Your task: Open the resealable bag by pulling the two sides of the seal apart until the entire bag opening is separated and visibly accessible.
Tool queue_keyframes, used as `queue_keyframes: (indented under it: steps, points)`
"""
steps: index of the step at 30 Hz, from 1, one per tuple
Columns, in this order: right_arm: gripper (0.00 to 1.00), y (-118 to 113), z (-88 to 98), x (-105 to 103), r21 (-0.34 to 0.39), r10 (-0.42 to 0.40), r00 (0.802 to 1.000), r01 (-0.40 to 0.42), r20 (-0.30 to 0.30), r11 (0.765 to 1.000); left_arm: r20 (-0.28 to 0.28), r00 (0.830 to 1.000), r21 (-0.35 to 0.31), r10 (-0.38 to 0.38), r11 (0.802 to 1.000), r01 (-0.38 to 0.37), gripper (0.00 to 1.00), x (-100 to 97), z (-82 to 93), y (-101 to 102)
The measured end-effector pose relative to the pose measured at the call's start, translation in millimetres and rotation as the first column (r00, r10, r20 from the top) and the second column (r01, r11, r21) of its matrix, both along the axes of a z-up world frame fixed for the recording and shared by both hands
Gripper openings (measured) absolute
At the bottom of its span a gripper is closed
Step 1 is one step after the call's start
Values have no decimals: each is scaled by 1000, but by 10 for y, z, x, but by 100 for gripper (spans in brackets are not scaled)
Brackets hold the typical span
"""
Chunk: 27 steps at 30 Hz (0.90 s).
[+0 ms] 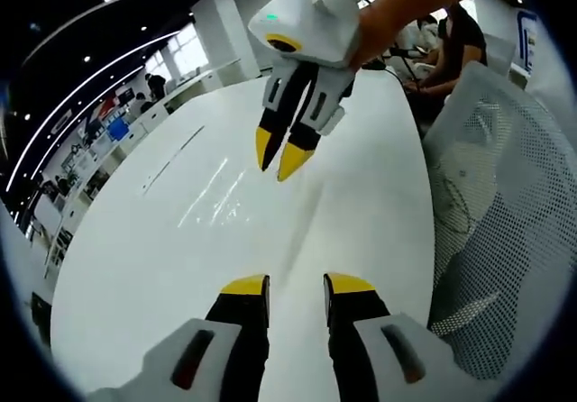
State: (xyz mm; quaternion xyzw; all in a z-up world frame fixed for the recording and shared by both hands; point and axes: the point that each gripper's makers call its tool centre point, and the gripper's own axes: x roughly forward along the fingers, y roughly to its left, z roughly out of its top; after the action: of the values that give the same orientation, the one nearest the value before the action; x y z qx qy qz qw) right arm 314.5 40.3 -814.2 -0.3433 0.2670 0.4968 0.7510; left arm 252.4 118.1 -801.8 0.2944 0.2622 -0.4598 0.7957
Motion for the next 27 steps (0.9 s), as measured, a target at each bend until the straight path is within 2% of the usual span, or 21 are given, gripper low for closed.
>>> queue_keyframes:
  steps: [8,12,18,25,27]
  points:
    - [20,33,26,5,31,-27,1000,27,-4,999,0,1000,9,-9,1000,9,21,-3,-2,8]
    - [25,61,19,-19,42,-38,999,39,-33,998,0,1000,12,-3,1000,3,21,34,8,42]
    - [27,36,11,-98,56,-45,996,49,-71,997,3,1000,11,3,1000,-3,21,51,28,61]
    - [36,-17,61,-119,88,-73,994,80,-87,993,-8,1000,6,19,1000,-19,25,48,-2,75]
    - [41,-18,86,-106,108,-89,992,98,-91,989,-15,1000,3,27,1000,-27,26,50,-7,84]
